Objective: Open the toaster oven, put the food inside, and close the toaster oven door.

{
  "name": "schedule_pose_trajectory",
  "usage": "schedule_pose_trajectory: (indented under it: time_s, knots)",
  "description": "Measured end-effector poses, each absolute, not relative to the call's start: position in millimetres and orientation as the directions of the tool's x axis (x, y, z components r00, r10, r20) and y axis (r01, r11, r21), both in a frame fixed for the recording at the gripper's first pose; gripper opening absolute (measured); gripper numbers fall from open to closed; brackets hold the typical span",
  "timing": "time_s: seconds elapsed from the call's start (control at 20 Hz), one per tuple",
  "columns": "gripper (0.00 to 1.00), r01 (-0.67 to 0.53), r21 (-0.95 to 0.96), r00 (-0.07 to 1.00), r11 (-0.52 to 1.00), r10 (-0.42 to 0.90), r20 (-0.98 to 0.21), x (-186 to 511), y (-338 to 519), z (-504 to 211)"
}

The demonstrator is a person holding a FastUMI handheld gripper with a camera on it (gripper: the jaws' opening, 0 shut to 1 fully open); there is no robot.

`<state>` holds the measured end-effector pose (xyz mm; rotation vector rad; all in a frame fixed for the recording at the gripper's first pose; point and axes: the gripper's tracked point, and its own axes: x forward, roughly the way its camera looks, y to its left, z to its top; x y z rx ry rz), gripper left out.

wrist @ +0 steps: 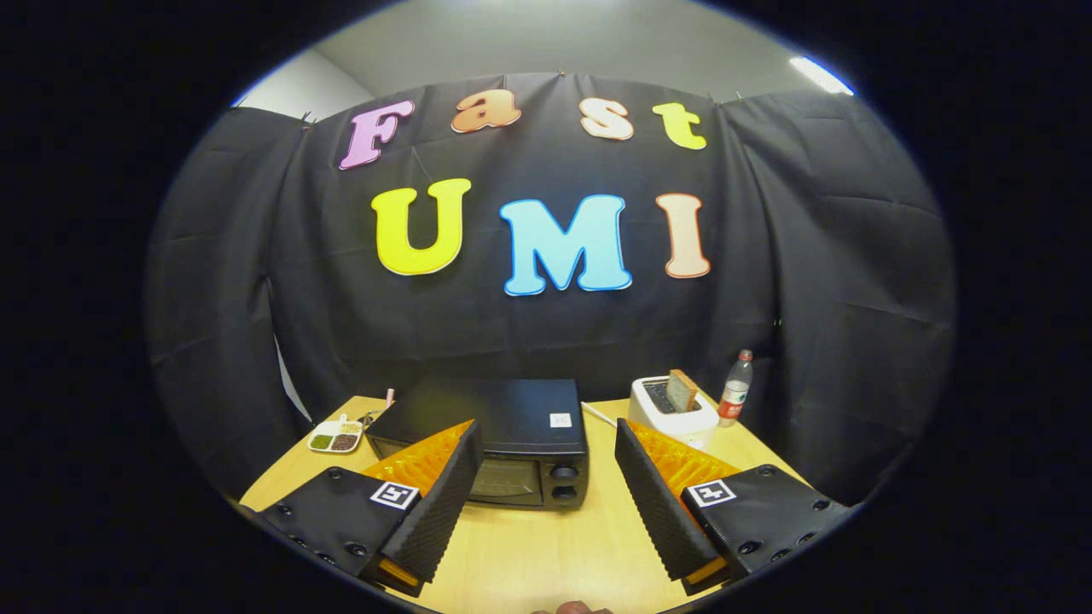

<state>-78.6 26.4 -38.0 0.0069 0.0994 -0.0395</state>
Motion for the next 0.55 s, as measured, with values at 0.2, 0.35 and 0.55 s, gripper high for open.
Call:
schedule_pose_trajectory:
  time_s: [0.2,0.35,0.55]
  knots:
    - [0.98,0.103,0.048,0.991,0.994,-0.098,-0.088,-90.4,-4.0,-39.9]
    - [0.98,0.119,0.061,0.99,0.991,-0.113,-0.086,-88.4,-10.9,-38.8]
    - [0.98,0.105,0.067,0.992,0.992,-0.1,-0.071,-85.8,-6.3,-34.5]
